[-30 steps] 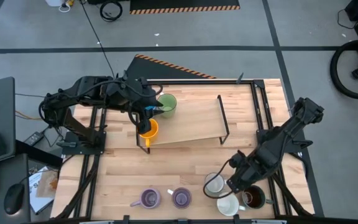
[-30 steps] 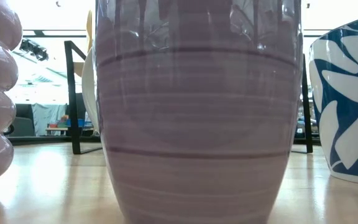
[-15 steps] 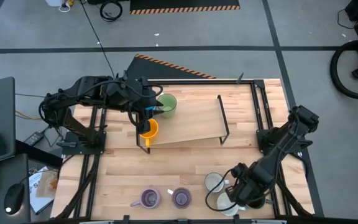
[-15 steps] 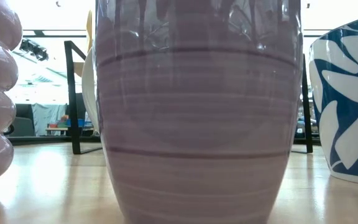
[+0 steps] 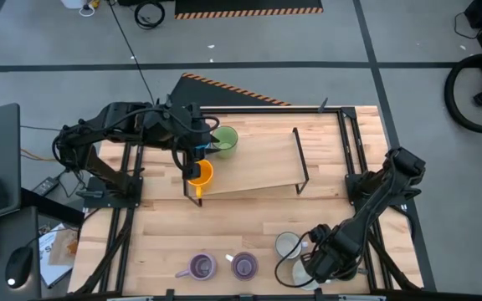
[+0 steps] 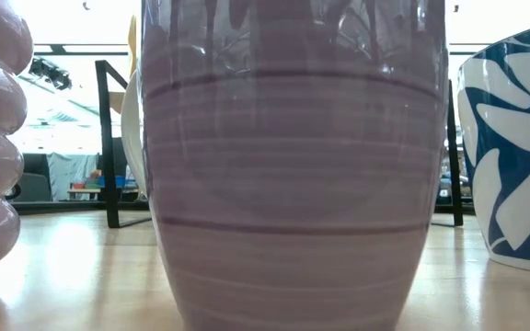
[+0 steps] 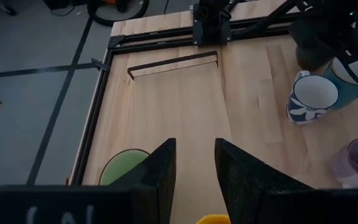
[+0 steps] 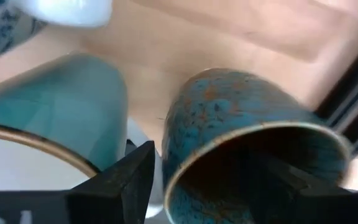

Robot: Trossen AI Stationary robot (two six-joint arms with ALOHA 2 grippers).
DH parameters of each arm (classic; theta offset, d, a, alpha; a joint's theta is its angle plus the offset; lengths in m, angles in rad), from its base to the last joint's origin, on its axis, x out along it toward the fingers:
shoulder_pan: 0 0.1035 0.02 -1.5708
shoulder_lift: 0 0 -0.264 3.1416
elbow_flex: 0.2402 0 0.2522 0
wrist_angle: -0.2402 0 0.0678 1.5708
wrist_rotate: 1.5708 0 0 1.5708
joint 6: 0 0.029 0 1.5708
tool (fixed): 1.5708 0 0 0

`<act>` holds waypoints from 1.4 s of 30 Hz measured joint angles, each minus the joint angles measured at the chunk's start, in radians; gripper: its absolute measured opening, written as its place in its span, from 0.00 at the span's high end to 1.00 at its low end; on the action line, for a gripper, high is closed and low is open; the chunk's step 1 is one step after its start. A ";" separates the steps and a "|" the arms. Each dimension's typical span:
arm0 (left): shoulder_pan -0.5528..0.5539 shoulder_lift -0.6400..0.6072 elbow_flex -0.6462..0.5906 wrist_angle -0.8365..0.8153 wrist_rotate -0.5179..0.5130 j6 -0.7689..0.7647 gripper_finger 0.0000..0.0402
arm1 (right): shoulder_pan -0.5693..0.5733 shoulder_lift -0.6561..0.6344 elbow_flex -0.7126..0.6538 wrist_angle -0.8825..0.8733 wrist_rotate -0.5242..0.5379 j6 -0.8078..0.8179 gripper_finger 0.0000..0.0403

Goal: Place coffee mugs
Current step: Put the blue patterned mug on the shelf

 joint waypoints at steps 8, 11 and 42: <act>0.000 0.000 0.000 -0.006 -0.003 0.014 0.71 | 0.001 -0.003 -0.068 0.078 0.023 0.022 0.61; 0.000 0.000 0.000 -0.006 -0.004 0.014 0.71 | 0.001 -0.004 -0.079 0.080 0.023 0.011 0.66; 0.000 0.000 0.000 -0.004 -0.019 -0.012 0.71 | -0.097 -0.039 -0.117 -0.095 0.105 -1.009 0.89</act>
